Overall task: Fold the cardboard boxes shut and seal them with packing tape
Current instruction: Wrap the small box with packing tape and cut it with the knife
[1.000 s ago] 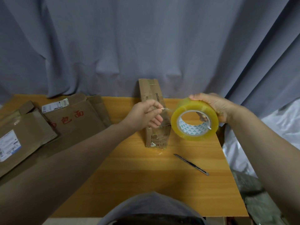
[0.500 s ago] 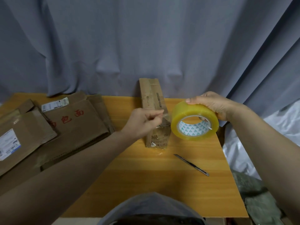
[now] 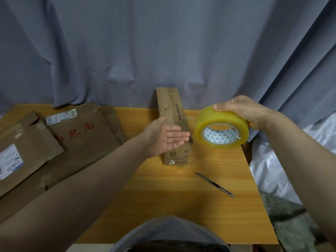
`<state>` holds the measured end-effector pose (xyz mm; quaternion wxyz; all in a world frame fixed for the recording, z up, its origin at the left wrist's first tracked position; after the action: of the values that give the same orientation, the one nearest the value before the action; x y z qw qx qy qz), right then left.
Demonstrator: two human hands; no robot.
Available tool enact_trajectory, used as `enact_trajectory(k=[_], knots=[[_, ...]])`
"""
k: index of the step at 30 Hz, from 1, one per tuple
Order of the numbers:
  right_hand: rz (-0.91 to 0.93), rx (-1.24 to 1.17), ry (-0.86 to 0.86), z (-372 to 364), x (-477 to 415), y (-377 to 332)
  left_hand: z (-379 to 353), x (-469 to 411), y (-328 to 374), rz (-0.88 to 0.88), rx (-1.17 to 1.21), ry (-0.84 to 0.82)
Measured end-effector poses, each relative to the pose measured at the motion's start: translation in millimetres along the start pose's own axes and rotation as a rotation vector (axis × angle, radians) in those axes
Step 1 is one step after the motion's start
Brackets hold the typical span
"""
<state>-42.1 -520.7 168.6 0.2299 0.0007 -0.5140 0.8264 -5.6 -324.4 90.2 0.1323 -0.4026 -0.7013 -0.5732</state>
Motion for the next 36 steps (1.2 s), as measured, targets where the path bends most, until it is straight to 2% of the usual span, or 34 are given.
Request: enact_trajectory(k=[9,17,20,24,29,36], knots=[[0.088,0.129,-0.047,-5.4,2.3,-6.9,-4.6,-7.7,-5.1,0.112,-0.202,0.075],[0.147,0.223,-0.086,-9.6,1.3,-12.8,-9.9,-12.1,-5.8,0.143,-0.173,0.047],[0.153,0.245,-0.105,-11.0,-0.1,-11.4,-8.4,-15.5,-2.8,0.072,-0.176,0.077],[0.164,0.252,-0.104,-13.2,-2.1,-9.8,-5.2,-21.0,7.9,-0.148,-0.327,0.147],[0.165,0.199,-0.094,-10.4,-2.2,-10.2,3.2,-22.3,17.3,-0.201,-0.339,0.159],[0.143,0.159,-0.078,-16.5,-3.4,-9.3,9.8,-25.4,29.4,-0.336,-0.285,0.280]])
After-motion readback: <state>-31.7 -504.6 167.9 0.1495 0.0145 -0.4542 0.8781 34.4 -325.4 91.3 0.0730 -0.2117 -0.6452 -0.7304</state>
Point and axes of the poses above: each hand's wrist, its own x-axis away from the middle knuckle, its own z-axis out of the back of the hand, y = z × x, the point moved 6 cm from there along -x, towards the middle knuckle, and after that the axes turned 12 degrees about y, right-handed, at the moved point
